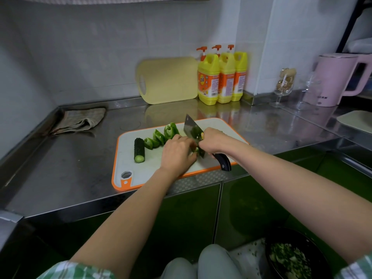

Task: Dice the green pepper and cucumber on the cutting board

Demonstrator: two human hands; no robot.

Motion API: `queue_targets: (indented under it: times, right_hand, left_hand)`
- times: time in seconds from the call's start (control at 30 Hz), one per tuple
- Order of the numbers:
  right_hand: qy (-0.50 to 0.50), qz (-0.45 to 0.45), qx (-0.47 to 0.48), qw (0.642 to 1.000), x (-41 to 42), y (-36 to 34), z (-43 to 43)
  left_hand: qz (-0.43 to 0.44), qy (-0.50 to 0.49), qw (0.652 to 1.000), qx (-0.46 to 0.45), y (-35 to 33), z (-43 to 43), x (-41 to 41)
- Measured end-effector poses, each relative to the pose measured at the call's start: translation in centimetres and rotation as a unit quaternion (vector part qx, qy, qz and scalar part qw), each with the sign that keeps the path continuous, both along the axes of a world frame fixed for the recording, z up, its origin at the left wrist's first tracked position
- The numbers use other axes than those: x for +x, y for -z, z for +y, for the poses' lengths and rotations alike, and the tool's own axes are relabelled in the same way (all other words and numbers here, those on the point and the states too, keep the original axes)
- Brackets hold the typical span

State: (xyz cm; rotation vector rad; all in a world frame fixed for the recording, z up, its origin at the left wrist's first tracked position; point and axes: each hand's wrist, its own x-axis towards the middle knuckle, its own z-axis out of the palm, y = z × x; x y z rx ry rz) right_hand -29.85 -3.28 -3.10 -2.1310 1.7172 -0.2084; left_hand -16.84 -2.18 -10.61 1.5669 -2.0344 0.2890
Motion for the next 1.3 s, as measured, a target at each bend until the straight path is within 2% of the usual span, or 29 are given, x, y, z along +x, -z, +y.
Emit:
queue_targets:
  times: [0.17, 0.33, 0.47, 0.57, 0.63, 0.73, 0.83, 0.93, 1.03, 1.23, 1.3]
  right_hand:
    - [-0.019, -0.008, 0.038, 0.999, -0.9, -0.6, 0.2]
    - [-0.012, -0.005, 0.016, 1.0, -1.2, 0.2, -0.2]
    - [0.011, -0.136, -0.024, 0.99, -1.9, 1.7, -1.0]
    - [0.025, -0.258, -0.066, 0.964, -3.4, 0.9, -1.4]
    - [0.042, -0.294, -0.083, 0.951, -4.7, -0.1, -1.6]
    - [0.054, -0.297, -0.07, 0.951, -6.2, -0.6, -1.6]
    - [0.067, -0.307, -0.042, 0.948, -7.1, 0.2, -1.6]
    - [0.066, -0.312, -0.035, 0.947, -7.6, 0.8, -1.7]
    - [0.064, -0.324, -0.031, 0.943, -8.2, 1.0, -1.7]
    - [0.06, -0.328, -0.024, 0.942, -8.8, 1.0, -1.6]
    - [0.065, -0.33, -0.028, 0.941, -8.8, 1.0, -1.6]
  left_hand:
    - [-0.011, -0.018, 1.0, -0.001, -0.2, -0.5, -0.2]
    - [0.117, -0.045, 0.991, -0.051, -0.5, -0.5, 0.4]
    - [0.085, -0.03, 0.995, -0.031, -0.4, -0.6, 0.5]
    - [0.086, -0.013, 0.996, 0.005, -0.1, -1.1, 0.2]
    - [0.087, 0.004, 0.995, 0.042, -0.3, -1.5, -0.1]
    - [0.061, 0.035, 0.996, 0.062, -0.9, -1.9, -0.3]
    - [0.036, 0.041, 0.998, 0.036, -1.5, -2.2, 0.2]
    - [-0.033, 0.043, 0.996, 0.065, -1.7, -3.0, 0.6]
    - [-0.105, 0.092, 0.981, 0.134, -2.1, -4.0, 0.1]
    - [-0.17, 0.123, 0.967, 0.148, -2.7, -5.2, -0.1]
    - [-0.218, 0.141, 0.95, 0.173, -3.2, -5.5, -0.5]
